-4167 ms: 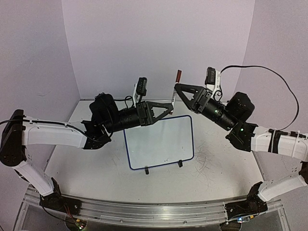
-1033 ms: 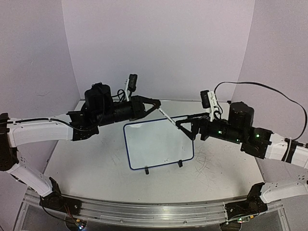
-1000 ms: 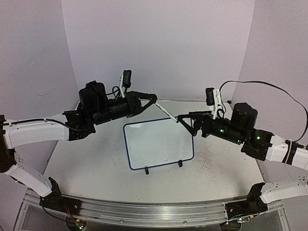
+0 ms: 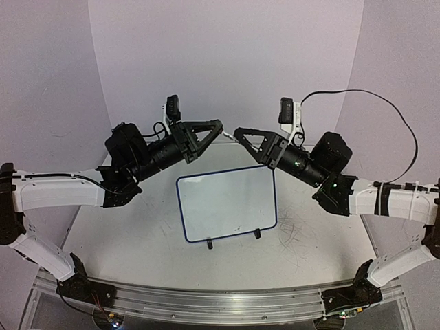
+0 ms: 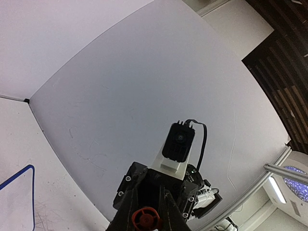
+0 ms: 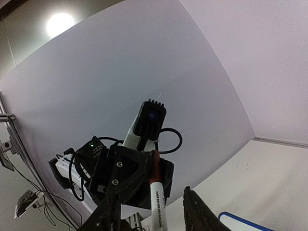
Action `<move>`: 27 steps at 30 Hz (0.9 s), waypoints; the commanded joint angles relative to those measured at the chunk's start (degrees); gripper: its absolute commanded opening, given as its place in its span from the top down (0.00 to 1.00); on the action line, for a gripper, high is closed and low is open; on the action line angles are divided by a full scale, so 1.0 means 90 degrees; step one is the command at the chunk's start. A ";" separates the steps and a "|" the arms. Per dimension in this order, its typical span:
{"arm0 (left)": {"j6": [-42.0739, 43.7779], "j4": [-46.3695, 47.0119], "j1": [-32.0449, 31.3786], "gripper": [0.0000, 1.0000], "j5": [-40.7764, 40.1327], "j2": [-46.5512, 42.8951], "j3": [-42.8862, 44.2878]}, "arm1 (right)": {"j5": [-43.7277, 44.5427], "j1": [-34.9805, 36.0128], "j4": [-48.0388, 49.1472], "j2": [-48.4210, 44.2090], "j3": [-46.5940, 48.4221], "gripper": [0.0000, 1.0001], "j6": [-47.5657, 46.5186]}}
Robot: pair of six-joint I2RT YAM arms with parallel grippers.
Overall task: Write a sentence on the whiteboard
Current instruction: Open the pen cap from the whiteboard marker.
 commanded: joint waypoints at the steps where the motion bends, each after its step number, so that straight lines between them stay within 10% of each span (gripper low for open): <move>1: 0.0018 0.0408 0.0009 1.00 0.0224 -0.0041 0.0201 | -0.0214 0.0018 -0.0253 0.0136 0.0396 0.54 -0.0063; 21: -0.0030 0.0414 0.0001 1.00 0.0356 0.0079 0.0164 | -0.0389 0.0017 -0.0299 0.0310 0.0615 0.78 -0.0104; 27: -0.0036 0.0426 0.0003 1.00 0.0356 0.0081 0.0137 | -0.0490 0.0016 -0.0147 0.0347 0.0644 1.00 -0.0008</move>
